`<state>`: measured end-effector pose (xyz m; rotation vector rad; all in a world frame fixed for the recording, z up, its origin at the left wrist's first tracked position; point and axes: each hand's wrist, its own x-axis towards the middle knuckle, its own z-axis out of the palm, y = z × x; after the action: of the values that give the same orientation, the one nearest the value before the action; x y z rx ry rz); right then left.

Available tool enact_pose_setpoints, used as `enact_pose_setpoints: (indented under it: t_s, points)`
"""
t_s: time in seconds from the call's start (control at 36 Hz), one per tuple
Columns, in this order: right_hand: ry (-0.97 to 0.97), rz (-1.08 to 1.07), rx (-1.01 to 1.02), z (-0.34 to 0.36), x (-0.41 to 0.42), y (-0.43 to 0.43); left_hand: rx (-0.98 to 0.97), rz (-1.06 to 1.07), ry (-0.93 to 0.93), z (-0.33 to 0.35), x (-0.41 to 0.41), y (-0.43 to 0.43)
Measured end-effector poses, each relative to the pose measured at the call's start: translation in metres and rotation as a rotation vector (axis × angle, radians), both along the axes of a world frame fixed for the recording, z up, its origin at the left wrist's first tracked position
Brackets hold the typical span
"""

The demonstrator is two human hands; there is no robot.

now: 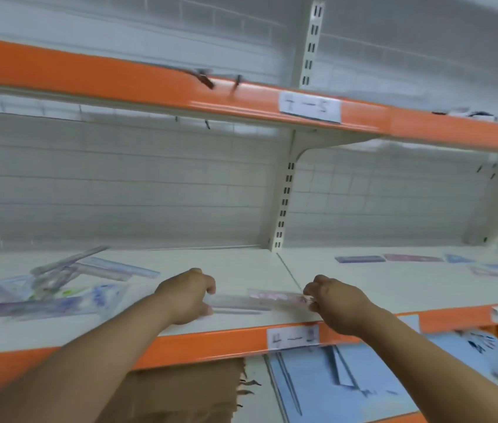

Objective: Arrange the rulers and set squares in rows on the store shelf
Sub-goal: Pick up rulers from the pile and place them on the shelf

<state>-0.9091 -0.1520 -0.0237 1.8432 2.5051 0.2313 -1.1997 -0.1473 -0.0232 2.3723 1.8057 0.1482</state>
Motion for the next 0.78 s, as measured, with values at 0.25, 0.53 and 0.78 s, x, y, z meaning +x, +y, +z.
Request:
enact_pose_setpoints:
  t_s: [0.25,0.53,0.78]
  points:
    - [-0.061,-0.046,-0.002,0.003,0.146,-0.025,0.017,-0.013,-0.037,-0.005,0.143,-0.011]
    - [-0.085,-0.099,-0.002,0.007,0.261,-0.05,-0.029,-0.09,-0.033,0.0,0.263,-0.001]
    - [-0.056,-0.178,-0.013,-0.003,0.336,-0.038,-0.013,-0.172,-0.021,-0.003,0.349,0.037]
